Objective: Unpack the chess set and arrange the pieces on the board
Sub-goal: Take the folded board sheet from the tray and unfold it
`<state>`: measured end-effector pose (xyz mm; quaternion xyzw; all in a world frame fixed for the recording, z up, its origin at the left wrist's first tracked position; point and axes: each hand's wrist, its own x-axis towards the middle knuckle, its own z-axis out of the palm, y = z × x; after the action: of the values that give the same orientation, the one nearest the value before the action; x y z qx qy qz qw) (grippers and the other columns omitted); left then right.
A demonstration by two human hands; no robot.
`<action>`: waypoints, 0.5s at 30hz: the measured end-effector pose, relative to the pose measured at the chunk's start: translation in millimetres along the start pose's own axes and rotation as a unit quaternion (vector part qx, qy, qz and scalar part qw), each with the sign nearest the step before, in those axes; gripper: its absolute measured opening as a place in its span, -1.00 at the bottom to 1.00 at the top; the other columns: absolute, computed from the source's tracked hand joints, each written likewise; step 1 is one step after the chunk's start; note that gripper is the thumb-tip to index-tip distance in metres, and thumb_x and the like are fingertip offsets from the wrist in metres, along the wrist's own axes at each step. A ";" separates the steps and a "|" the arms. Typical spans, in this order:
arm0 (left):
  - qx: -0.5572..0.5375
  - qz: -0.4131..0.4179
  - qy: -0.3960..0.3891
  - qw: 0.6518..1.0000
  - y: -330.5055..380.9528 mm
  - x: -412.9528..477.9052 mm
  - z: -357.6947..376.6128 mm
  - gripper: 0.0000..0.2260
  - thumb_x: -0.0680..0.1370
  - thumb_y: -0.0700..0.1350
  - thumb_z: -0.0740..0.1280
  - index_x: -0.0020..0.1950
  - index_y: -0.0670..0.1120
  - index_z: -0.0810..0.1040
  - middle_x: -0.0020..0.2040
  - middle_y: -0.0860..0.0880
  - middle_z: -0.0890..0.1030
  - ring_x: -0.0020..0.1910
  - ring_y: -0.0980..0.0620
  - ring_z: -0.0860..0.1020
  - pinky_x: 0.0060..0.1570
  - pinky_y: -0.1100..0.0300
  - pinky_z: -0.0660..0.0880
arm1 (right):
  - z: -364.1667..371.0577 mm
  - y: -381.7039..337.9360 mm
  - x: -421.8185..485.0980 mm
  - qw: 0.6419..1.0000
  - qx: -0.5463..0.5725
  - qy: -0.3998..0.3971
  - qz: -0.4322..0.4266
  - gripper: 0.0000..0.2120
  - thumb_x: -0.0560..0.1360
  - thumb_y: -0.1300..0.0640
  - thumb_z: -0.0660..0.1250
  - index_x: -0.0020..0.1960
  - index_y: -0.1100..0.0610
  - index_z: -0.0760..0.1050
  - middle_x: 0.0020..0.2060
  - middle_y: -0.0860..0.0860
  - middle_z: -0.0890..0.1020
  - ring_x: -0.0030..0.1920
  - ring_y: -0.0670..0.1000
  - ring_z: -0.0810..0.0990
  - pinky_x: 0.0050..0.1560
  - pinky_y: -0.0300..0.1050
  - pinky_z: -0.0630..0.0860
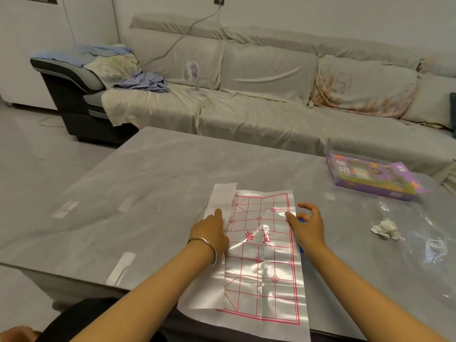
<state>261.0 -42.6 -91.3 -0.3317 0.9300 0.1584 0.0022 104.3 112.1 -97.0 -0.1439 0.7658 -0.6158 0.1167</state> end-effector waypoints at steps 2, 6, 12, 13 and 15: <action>-0.051 -0.012 0.030 0.998 -6.2 1.4 -1.3 -0.55 0.53 -0.12 0.21 0.40 -0.07 0.19 0.15 -0.09 0.53 0.04 -0.10 0.53 -0.08 0.13 0.44 | -0.7 -0.8 -2.4 1.000 0.019 0.000 0.016 -0.66 0.46 0.23 0.39 0.15 0.10 0.35 -0.10 0.19 0.62 -0.11 0.17 0.62 0.02 0.07 0.57; -0.249 -0.071 0.118 0.959 -27.2 10.5 -8.8 -0.75 0.54 -0.13 0.24 0.20 -0.06 0.54 0.11 -0.05 0.62 0.02 -0.04 0.56 0.04 0.18 0.47 | -2.1 -4.4 -4.1 0.996 0.049 -0.004 0.074 -0.78 0.46 0.20 0.40 0.09 0.16 0.50 -0.07 0.11 0.63 -0.08 0.12 0.63 -0.03 -0.04 0.56; -0.468 -0.079 0.147 0.868 -51.6 12.0 -43.6 -0.81 0.47 -0.21 0.39 0.06 -0.21 0.62 -0.06 -0.10 0.63 -0.16 0.05 0.53 -0.12 0.29 0.46 | -4.9 -10.1 1.5 0.992 0.079 -0.024 0.097 -0.87 0.46 0.17 0.39 -0.01 0.17 0.58 -0.13 0.10 0.66 -0.14 0.09 0.64 -0.08 -0.06 0.58; -0.482 -0.077 0.155 0.859 -56.6 13.5 -49.5 -0.79 0.47 -0.21 0.38 0.09 -0.22 0.61 -0.05 -0.08 0.62 -0.13 0.05 0.53 -0.14 0.34 0.45 | -5.1 -12.2 5.2 0.992 0.085 -0.019 0.094 -0.87 0.46 0.17 0.39 0.00 0.18 0.58 -0.14 0.10 0.65 -0.16 0.08 0.63 -0.08 -0.08 0.58; -0.523 -0.091 0.165 0.831 -69.1 19.3 -60.7 -0.75 0.48 -0.21 0.37 0.15 -0.23 0.57 -0.02 -0.06 0.59 -0.06 0.01 0.53 -0.10 0.31 0.44 | -4.6 -16.5 15.2 0.992 0.091 -0.014 0.090 -0.87 0.47 0.16 0.39 -0.02 0.19 0.58 -0.15 0.11 0.65 -0.16 0.07 0.62 -0.04 -0.07 0.58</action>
<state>294.8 -122.9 -56.1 -0.3874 0.6604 0.5632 -0.3108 89.7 107.5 -79.8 -0.0718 0.7144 -0.6682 0.1947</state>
